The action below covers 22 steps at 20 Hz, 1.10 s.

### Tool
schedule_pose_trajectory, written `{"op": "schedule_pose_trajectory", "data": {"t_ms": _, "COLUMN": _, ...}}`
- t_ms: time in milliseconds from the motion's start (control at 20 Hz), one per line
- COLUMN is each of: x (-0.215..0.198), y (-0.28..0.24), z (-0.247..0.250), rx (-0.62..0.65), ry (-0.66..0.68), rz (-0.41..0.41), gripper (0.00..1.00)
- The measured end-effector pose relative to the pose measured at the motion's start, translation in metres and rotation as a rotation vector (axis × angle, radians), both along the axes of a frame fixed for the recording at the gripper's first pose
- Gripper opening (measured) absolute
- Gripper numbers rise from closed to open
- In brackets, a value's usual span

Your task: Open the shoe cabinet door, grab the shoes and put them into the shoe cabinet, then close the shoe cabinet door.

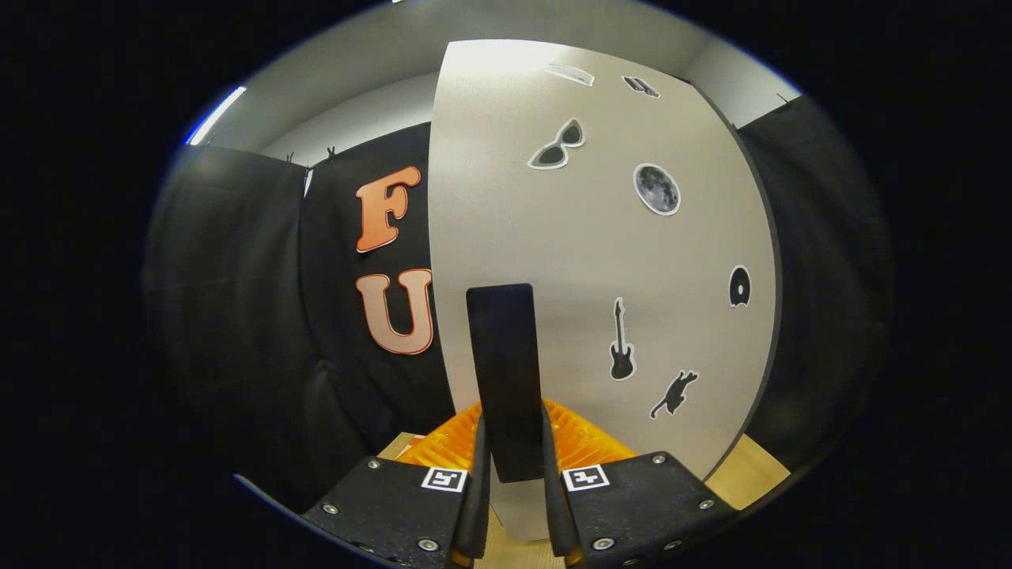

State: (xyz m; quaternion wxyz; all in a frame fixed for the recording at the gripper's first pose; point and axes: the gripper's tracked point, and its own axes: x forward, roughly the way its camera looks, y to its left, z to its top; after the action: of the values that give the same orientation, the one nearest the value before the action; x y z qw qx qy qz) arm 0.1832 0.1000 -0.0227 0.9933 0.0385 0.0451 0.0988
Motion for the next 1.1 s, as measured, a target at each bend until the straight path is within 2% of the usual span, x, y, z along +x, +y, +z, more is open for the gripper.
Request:
{"op": "schedule_pose_trajectory", "data": {"t_ms": 50, "x": -0.004, "y": -0.003, "z": 0.001, "rx": 0.003, "ry": 0.001, "rz": -0.002, "gripper": 0.28}}
{"op": "schedule_pose_trajectory", "data": {"t_ms": 1100, "x": -0.067, "y": -0.074, "z": 0.003, "rx": -0.004, "ry": 0.024, "rz": -0.112, "gripper": 0.26}}
